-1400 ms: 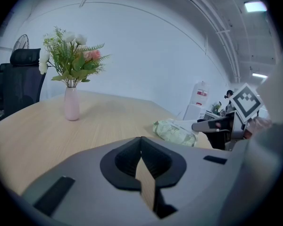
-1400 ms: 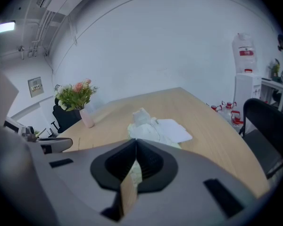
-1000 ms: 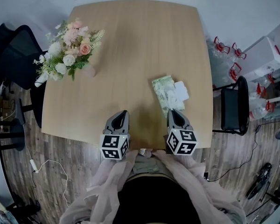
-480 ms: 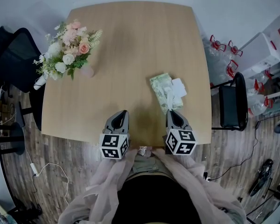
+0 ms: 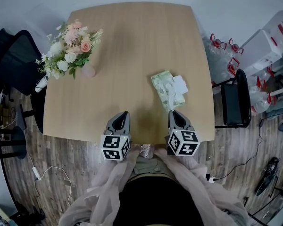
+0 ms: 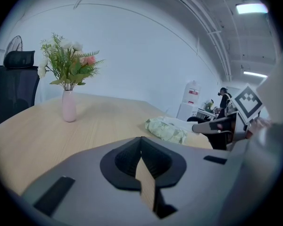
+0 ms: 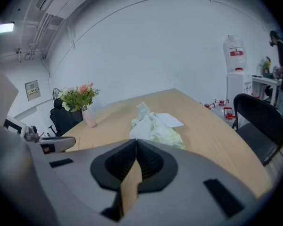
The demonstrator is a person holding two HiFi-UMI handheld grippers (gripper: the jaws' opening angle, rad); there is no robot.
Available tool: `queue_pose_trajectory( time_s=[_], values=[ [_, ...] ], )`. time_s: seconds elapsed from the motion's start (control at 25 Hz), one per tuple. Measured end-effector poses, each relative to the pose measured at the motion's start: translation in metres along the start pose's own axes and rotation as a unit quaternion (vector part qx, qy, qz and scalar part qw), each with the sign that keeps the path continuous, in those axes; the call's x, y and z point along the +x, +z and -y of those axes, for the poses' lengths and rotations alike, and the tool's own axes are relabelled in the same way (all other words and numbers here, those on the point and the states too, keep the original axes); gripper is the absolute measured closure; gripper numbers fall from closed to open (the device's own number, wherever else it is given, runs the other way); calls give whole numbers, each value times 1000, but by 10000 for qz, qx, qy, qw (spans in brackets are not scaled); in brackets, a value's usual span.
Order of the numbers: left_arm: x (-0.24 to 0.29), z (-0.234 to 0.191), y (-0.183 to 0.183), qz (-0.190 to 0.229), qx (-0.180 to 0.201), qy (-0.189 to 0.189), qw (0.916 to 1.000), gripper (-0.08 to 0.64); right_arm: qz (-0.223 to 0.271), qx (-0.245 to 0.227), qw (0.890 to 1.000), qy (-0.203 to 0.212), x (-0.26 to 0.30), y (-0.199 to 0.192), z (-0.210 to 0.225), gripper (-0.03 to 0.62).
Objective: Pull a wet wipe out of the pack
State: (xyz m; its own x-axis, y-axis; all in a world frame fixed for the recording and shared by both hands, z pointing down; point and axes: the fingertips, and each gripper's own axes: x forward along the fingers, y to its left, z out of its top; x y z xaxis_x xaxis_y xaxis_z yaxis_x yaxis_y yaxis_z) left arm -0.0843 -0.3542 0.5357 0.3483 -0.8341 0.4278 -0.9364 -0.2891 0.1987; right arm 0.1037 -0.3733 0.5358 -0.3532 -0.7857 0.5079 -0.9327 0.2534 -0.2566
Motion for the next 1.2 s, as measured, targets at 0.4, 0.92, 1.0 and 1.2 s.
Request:
queue_pose_trajectory(
  time_s=[0.4,0.92,1.0,1.2],
  values=[
    [-14,3,-8,0,41,-59,10000,549,62,76,9999,-47,-15,-11,-5,580],
    [-22,7,-12,-5,120,-152,9998,549,129,149,9998,-100,-27,-20,-7,580],
    [-23,8,-13,-17,134,-178,9997,549,132,171,9997,-124,-28,-22,-8,580],
    [-26,6,-18,-47,140,-210,9997,549,145,199,9995,-206,-32,-27,-9,580]
  ],
)
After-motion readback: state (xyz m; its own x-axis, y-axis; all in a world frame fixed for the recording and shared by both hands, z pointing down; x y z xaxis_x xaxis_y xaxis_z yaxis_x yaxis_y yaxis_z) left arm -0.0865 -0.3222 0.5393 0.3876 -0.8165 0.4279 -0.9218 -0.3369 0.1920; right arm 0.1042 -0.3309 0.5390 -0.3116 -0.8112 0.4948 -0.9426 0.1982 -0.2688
